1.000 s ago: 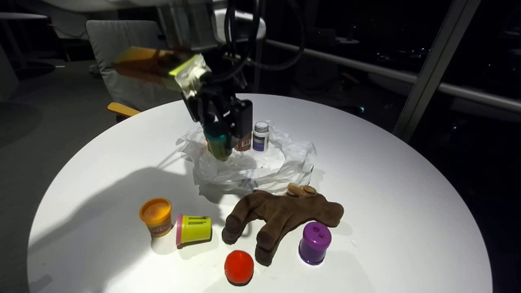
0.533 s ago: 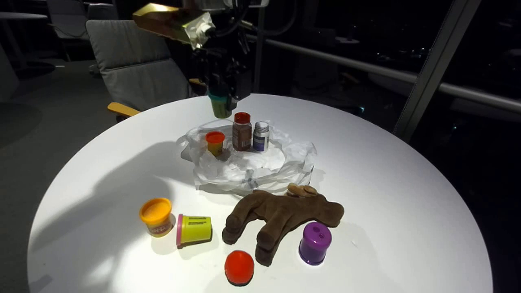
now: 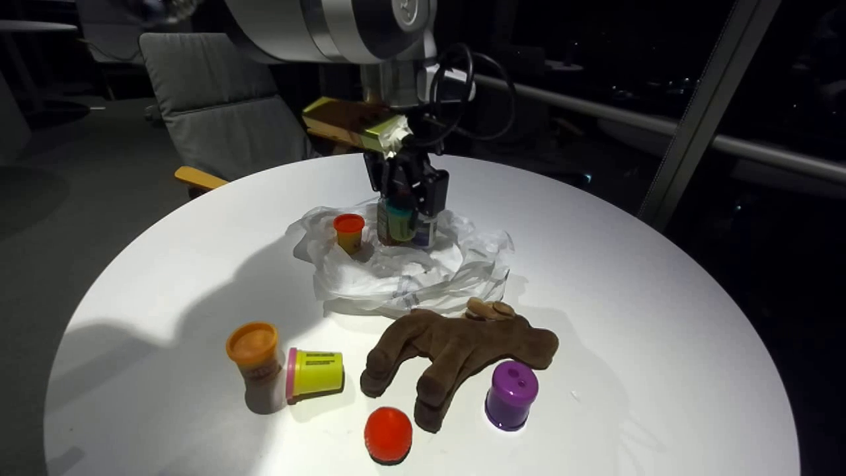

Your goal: Pick up all the objects surrounding the white plate and arrange them on the plate

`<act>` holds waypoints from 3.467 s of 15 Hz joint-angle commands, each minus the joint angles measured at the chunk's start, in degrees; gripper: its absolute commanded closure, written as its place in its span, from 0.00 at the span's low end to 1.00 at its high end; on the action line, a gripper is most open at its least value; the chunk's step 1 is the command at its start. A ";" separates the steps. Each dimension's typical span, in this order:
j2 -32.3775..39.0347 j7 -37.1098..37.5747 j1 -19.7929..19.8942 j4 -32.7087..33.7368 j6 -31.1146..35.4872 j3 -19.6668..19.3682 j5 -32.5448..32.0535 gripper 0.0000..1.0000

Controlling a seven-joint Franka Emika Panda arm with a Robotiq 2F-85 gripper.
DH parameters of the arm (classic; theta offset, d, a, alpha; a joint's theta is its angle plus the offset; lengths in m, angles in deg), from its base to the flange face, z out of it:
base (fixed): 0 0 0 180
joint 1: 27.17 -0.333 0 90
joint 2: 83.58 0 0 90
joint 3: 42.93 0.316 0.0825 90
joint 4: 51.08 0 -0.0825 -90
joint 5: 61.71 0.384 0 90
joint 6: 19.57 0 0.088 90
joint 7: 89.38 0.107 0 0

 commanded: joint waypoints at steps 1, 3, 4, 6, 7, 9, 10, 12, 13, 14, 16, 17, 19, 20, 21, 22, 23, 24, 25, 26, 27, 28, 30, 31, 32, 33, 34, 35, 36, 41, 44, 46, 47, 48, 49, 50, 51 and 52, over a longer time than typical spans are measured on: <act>6.04 -1.97 0.02 7.98 -1.39 -1.22 -1.93 0.78; 8.22 -2.99 0.13 10.17 -0.81 -1.46 -2.19 0.78; 9.20 -3.43 0.14 11.09 -0.34 -1.61 -2.35 0.78; 11.36 -3.80 0.23 13.25 -0.27 -2.04 -2.40 0.78; 11.87 -4.31 0.42 13.81 -0.49 -1.97 -2.16 0.78; 12.88 -5.50 0.95 14.71 0.24 -1.86 -1.84 0.57; 12.72 -6.46 1.58 14.52 0.42 -1.41 -1.33 0.28; 11.41 -8.14 2.73 13.13 1.21 -0.74 -0.65 0.21; 10.35 -9.15 3.34 12.06 1.82 -0.43 -0.39 0.14; 9.24 -10.71 4.25 11.13 1.41 0.29 0.15 0.07; 5.75 -12.83 5.55 7.66 3.01 0.96 0.79 0.00; 3.33 -13.70 6.00 5.34 3.41 1.18 0.99 0.00; -2.04 -13.77 5.96 0.61 1.11 0.88 0.90 0.00; -5.38 -13.88 5.76 -2.78 0.41 0.73 0.47 0.00; -8.19 -14.27 5.89 -5.76 -0.37 1.11 0.71 0.00; -10.93 -13.86 5.82 -8.73 -1.20 1.33 1.15 0.00; -13.82 -14.42 6.26 -11.72 -2.28 2.19 2.31 0.00; -16.66 -13.88 6.58 -15.11 -3.04 2.99 4.32 0.00; -19.48 -13.76 6.59 -18.36 -3.67 3.59 6.16 0.00; -21.65 -13.23 6.42 -21.65 -3.10 4.09 8.09 0.00; -23.73 -12.67 6.09 -25.00 -1.87 4.59 9.94 0.00; -25.72 -12.26 5.73 -28.41 -0.20 5.14 11.76 0.00; -28.81 -12.12 5.09 -35.37 4.72 6.34 15.09 0.00; -29.18 -12.85 4.71 -38.28 7.82 7.03 16.07 0.00; -29.04 -13.13 4.22 -40.36 10.55 7.65 16.35 0.00; -28.01 -12.16 3.55 -41.99 13.65 8.11 15.18 0.00; -27.29 -11.63 3.11 -43.50 16.28 8.57 14.23 0.00; -26.27 -10.54 2.45 -44.42 18.07 8.93 13.33 0.00; -25.69 -9.28 1.76 -45.47 19.79 9.08 12.32 0.00; -22.76 3.46 -3.50 -46.83 24.35 4.59 -1.60 0.00; -21.65 12.03 -7.34 -45.66 23.51 -0.43 -11.01 0.00; -20.63 16.82 -8.67 -44.68 22.82 -2.51 -16.13 0.00; -20.18 18.02 -8.94 -44.38 22.71 -2.91 -17.15 0.00; -19.53 17.96 -8.71 -44.07 22.53 -2.51 -16.73 0.00; -18.92 17.71 -8.42 -43.88 22.56 -2.09 -15.97 0.00; -18.61 16.86 -8.04 -43.85 22.30 -1.28 -14.65 0.00; -18.09 16.12 -7.63 -43.71 22.19 -0.67 -13.69 0.00; -17.48 16.22 -7.61 -43.40 22.33 -0.65 -13.55 0.00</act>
